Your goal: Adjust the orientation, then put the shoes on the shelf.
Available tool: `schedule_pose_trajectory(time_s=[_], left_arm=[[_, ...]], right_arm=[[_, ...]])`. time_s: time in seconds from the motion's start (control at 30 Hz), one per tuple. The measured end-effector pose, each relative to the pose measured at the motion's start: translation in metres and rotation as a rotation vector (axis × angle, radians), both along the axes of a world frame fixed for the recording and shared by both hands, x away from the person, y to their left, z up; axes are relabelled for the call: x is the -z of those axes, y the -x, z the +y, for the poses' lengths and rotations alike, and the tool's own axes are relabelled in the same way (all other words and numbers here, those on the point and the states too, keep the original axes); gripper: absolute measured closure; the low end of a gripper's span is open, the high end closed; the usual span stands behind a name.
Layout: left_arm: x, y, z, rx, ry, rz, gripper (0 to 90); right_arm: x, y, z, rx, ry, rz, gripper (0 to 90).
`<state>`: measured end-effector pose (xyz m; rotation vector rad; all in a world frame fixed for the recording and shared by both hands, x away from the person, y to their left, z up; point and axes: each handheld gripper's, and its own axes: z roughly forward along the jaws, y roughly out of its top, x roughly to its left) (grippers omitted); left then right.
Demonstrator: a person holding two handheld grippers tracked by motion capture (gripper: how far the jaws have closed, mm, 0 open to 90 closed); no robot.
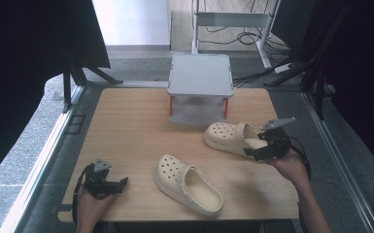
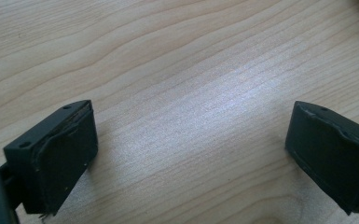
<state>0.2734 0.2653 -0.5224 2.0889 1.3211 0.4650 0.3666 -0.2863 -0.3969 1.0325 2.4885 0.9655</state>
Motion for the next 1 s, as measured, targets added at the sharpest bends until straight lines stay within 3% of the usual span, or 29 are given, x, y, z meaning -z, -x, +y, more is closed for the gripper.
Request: schedule_pose_trajectory(time_s=[0.1, 0.3, 0.47, 0.67, 0.77, 0.9, 1.0], left_arm=[[0.000, 0.000, 0.000, -0.002, 0.002, 0.001, 2.1], [0.000, 0.000, 0.000, -0.002, 0.003, 0.002, 2.2], [0.000, 0.000, 0.000, -0.003, 0.003, 0.001, 2.1], [0.000, 0.000, 0.000, -0.003, 0.003, 0.001, 2.2], [0.000, 0.000, 0.000, -0.003, 0.002, 0.001, 2.1], [0.000, 0.000, 0.000, -0.003, 0.003, 0.001, 2.2], [0.000, 0.000, 0.000, -0.003, 0.003, 0.001, 2.2]], right_arm=[[0.004, -0.011, -0.002, 0.000, 0.011, 0.002, 31.4], [0.021, -0.031, 0.000, -0.026, 0.020, 0.004, 42.2], [0.034, -0.045, 0.003, -0.052, 0.003, 0.040, 47.6], [0.049, -0.058, 0.011, -0.095, 0.036, 0.085, 58.3], [0.055, -0.061, 0.015, -0.129, 0.053, 0.113, 70.4], [0.054, -0.059, 0.020, -0.132, 0.063, 0.118, 75.8], [0.050, -0.054, 0.023, -0.111, 0.030, 0.101, 77.0]])
